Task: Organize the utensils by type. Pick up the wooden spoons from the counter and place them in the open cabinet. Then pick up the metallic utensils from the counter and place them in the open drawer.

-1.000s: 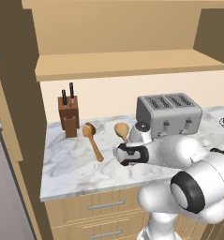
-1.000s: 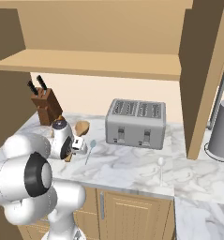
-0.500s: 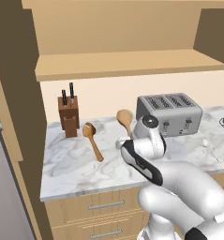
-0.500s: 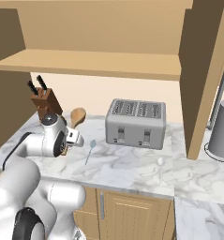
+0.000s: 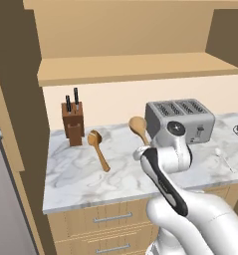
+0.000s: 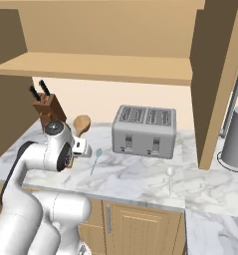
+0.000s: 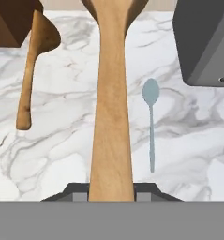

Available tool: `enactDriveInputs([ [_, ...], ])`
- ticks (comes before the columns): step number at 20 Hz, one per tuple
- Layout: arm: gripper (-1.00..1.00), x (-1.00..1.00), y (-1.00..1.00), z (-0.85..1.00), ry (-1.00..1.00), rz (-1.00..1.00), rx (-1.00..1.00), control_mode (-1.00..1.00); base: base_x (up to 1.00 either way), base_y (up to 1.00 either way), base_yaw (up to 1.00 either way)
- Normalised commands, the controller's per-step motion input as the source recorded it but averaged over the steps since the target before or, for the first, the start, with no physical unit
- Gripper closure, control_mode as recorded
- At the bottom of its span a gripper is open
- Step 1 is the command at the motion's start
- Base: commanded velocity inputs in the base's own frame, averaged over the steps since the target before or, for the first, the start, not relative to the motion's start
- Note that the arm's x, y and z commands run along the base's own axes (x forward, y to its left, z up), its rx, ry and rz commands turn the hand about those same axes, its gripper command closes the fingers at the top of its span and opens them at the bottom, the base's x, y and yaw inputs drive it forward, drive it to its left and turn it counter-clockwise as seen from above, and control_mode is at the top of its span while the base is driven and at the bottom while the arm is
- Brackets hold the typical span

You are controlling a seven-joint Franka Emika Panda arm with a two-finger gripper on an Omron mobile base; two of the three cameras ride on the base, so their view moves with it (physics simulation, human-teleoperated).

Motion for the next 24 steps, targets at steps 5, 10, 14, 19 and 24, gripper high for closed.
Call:
enactDriveInputs([
  [5,1.00,-0.50,-0.14,0.18,-0.24,0.34,-0.10,-1.00,0.00,0.00,0.00],
  [10,1.00,-0.22,-0.03,0.32,-0.24,0.31,-0.15,-1.00,0.00,0.00,0.00],
  [14,1.00,-0.26,-0.04,0.47,-0.01,0.26,-0.17,-1.00,0.00,0.00,0.00],
  [19,1.00,-0.35,-0.14,0.36,-0.01,0.21,-0.18,-1.00,0.00,0.00,0.00],
  [24,1.00,-0.21,-0.26,0.40,0.00,0.03,-0.16,-1.00,0.00,0.00,0.00],
])
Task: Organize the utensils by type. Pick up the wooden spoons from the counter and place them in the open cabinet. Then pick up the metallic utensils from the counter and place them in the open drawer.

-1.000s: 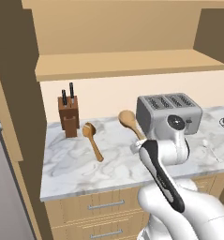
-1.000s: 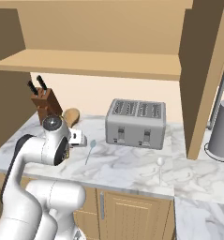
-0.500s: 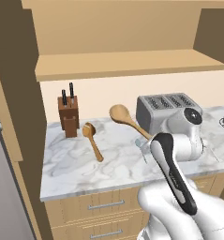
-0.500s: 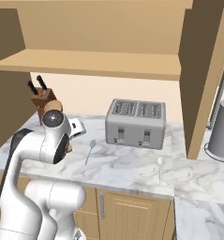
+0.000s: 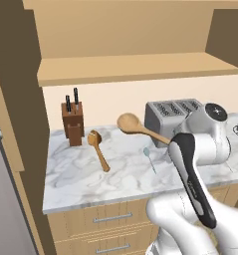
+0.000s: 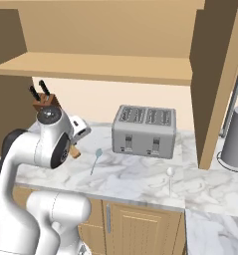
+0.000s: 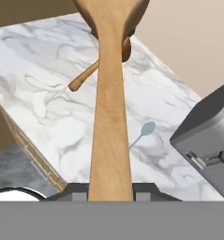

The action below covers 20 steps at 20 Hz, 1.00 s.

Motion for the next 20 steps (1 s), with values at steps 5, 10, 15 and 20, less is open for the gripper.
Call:
enactDriveInputs([
  [5,1.00,-0.20,-0.09,0.42,-0.07,0.07,-0.07,-1.00,0.00,0.00,0.00],
  [10,1.00,-0.04,-0.04,0.44,-0.16,0.17,0.00,-1.00,0.00,0.00,0.00],
  [15,1.00,0.05,-0.09,0.39,-0.16,0.12,-0.01,-1.00,0.00,0.00,0.00],
  [20,1.00,0.03,-0.01,0.59,-0.20,0.09,-0.04,-1.00,0.00,0.00,0.00],
])
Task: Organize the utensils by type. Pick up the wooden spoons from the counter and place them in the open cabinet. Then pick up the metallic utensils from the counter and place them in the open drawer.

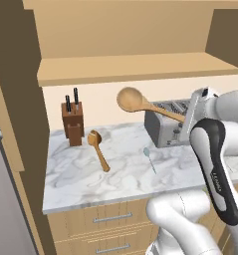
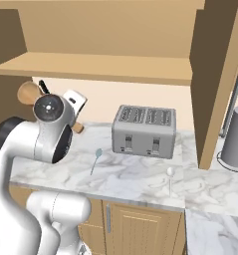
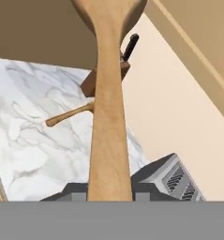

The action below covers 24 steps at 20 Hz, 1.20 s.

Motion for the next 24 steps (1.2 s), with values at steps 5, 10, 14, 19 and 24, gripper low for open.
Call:
enactDriveInputs([
  [5,1.00,0.12,0.00,0.57,-0.10,0.04,-0.10,-1.00,0.00,0.00,0.00],
  [10,1.00,0.27,0.00,0.49,-0.03,0.07,-0.08,-1.00,0.00,0.00,0.00],
  [14,1.00,0.39,0.00,0.58,-0.01,0.06,0.00,-1.00,0.00,0.00,0.00],
  [19,1.00,0.52,0.00,0.38,0.00,0.04,-0.01,-1.00,0.00,0.00,0.00],
  [24,1.00,0.49,0.07,0.05,-0.01,0.00,-0.12,-1.00,0.00,0.00,0.00],
])
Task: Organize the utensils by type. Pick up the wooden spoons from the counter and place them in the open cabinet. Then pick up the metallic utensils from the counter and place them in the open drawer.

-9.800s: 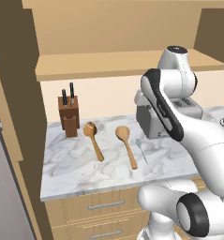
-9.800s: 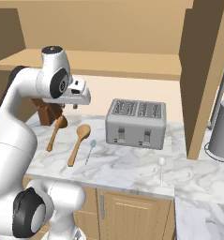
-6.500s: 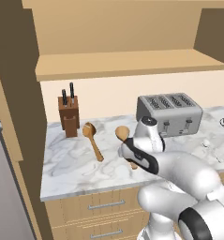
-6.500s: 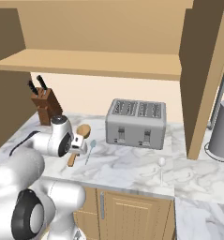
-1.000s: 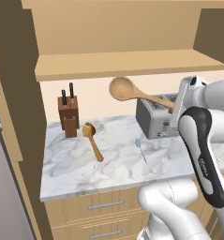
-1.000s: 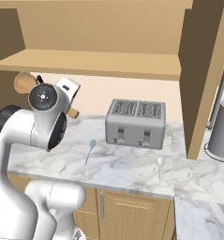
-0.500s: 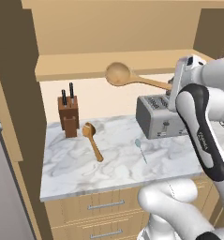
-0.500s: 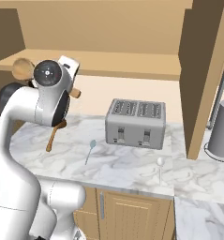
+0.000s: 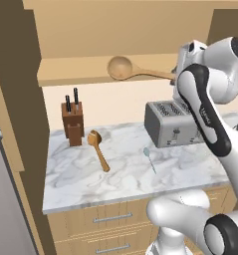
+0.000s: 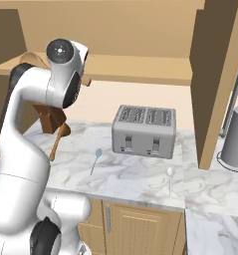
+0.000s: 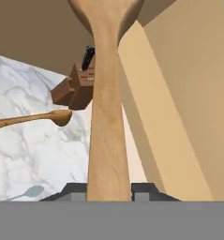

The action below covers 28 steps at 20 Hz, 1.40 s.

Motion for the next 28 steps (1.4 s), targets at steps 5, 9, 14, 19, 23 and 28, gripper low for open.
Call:
enactDriveInputs([
  [5,1.00,0.45,0.19,-0.03,-0.23,0.00,-0.15,-1.00,0.00,0.00,0.00],
  [9,1.00,0.49,0.09,0.04,-0.12,0.00,-0.10,-1.00,0.00,0.00,0.00],
  [14,1.00,0.51,0.01,0.10,0.00,0.00,-0.08,-1.00,0.00,0.00,0.00],
  [19,1.00,0.52,0.00,0.19,0.04,0.00,-0.05,-1.00,0.00,0.00,0.00],
  [23,1.00,0.44,0.00,0.24,0.00,0.00,-0.03,-1.00,0.00,0.00,0.00],
  [28,1.00,0.39,0.00,0.14,0.00,0.00,-0.02,-1.00,0.00,0.00,0.00],
])
